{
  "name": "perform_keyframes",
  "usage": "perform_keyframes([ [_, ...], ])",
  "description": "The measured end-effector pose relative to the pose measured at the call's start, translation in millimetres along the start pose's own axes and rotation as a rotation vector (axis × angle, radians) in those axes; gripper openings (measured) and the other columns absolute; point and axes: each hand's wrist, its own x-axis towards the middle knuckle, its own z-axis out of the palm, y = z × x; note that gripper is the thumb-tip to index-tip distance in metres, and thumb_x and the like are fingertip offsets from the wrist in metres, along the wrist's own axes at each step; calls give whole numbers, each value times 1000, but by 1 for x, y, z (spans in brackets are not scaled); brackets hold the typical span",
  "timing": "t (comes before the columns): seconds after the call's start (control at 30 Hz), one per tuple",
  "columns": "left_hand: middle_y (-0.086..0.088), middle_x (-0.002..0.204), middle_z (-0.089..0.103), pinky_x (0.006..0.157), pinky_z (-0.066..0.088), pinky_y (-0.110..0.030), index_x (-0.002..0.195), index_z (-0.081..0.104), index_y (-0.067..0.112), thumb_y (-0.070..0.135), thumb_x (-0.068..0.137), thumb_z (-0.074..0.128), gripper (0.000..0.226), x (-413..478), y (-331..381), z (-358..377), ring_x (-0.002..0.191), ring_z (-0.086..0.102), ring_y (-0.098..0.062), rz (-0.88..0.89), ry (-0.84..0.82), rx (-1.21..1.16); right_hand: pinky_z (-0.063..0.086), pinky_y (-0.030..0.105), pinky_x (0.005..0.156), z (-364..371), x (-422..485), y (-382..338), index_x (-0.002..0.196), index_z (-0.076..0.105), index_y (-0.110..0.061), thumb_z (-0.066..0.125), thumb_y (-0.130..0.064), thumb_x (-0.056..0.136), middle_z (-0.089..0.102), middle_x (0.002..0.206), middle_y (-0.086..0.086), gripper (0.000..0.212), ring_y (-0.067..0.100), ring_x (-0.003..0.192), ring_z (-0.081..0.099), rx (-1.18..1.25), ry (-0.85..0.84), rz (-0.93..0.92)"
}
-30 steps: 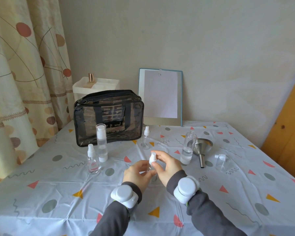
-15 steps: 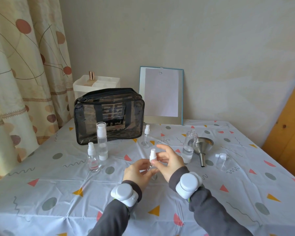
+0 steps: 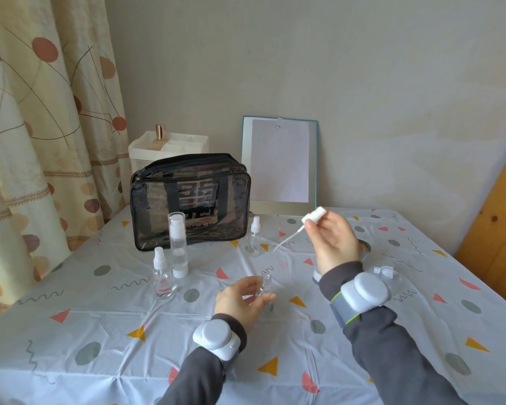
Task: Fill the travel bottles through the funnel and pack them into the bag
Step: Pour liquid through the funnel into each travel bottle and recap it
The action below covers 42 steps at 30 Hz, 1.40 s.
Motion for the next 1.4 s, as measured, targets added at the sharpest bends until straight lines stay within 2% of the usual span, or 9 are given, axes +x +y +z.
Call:
perform_keyframes([
  [0.1, 13, 96, 62, 59, 38, 6, 113, 62, 23, 38, 72, 76, 46, 1, 0, 0, 84, 57, 2, -10, 0, -7, 49, 16, 73, -9, 3, 15, 100, 54, -31, 65, -5, 81, 63, 86, -11, 35, 8, 80, 63, -76, 60, 104],
  [0.23, 11, 95, 64, 61, 38, 6, 113, 64, 21, 34, 72, 77, 45, 0, 0, 0, 80, 57, 5, -19, 8, -25, 49, 28, 78, -20, -12, 55, 70, 60, -27, 70, -10, 75, 65, 73, -11, 21, 17, 78, 63, -277, 72, 316],
  [0.4, 11, 96, 64, 66, 39, 6, 115, 63, 19, 32, 73, 77, 46, 0, 1, 0, 86, 59, 0, -12, 12, -28, 50, 31, 81, -24, -24, 85, 70, 61, -28, 78, -11, 68, 67, 76, -4, 25, 20, 80, 65, -340, 30, 415],
  [0.6, 7, 99, 66, 65, 38, 7, 115, 63, 17, 31, 74, 76, 45, -1, 2, 1, 87, 58, -1, -9, 12, -13, 39, 6, 41, -14, -23, 97, 70, 57, -28, 75, -15, 71, 63, 69, -10, 22, 9, 63, 61, -455, -84, 510],
  [0.77, 7, 101, 66, 63, 38, 7, 114, 64, 18, 32, 73, 76, 45, 0, 1, 1, 87, 58, -1, -13, 20, -5, 44, 16, 47, -14, -22, 102, 83, 58, -22, 68, -15, 76, 59, 68, -14, 14, 6, 52, 56, -623, -169, 521],
  [0.97, 9, 94, 64, 62, 38, 7, 112, 65, 17, 30, 72, 77, 44, -1, 1, 1, 83, 58, 1, -15, 24, -10, 55, 39, 79, -16, -23, 102, 105, 60, -7, 61, -9, 81, 62, 91, 5, 23, 21, 79, 61, -760, -294, 488],
  [1.07, 7, 95, 66, 62, 38, 6, 111, 65, 18, 30, 72, 77, 42, 0, 0, 2, 83, 59, 0, -17, 23, -19, 53, 36, 83, -18, -24, 99, 115, 55, -7, 57, -11, 84, 63, 110, 10, 31, 27, 90, 65, -811, -339, 448],
  [1.23, 8, 93, 64, 61, 37, 7, 111, 65, 17, 28, 72, 78, 43, 0, 0, 2, 78, 56, 6, -23, 21, -24, 37, 10, 78, -32, -26, 91, 112, 59, -13, 62, -12, 83, 63, 113, 1, 29, 18, 104, 59, -838, -305, 336],
  [1.4, 8, 92, 66, 65, 41, 0, 106, 66, 21, 32, 71, 78, 39, 2, 0, 2, 83, 61, 0, -35, 15, -4, 40, 17, 84, -56, -24, 84, 96, 66, -10, 61, -4, 83, 68, 97, 2, 15, 16, 96, 62, -764, -233, 294],
])
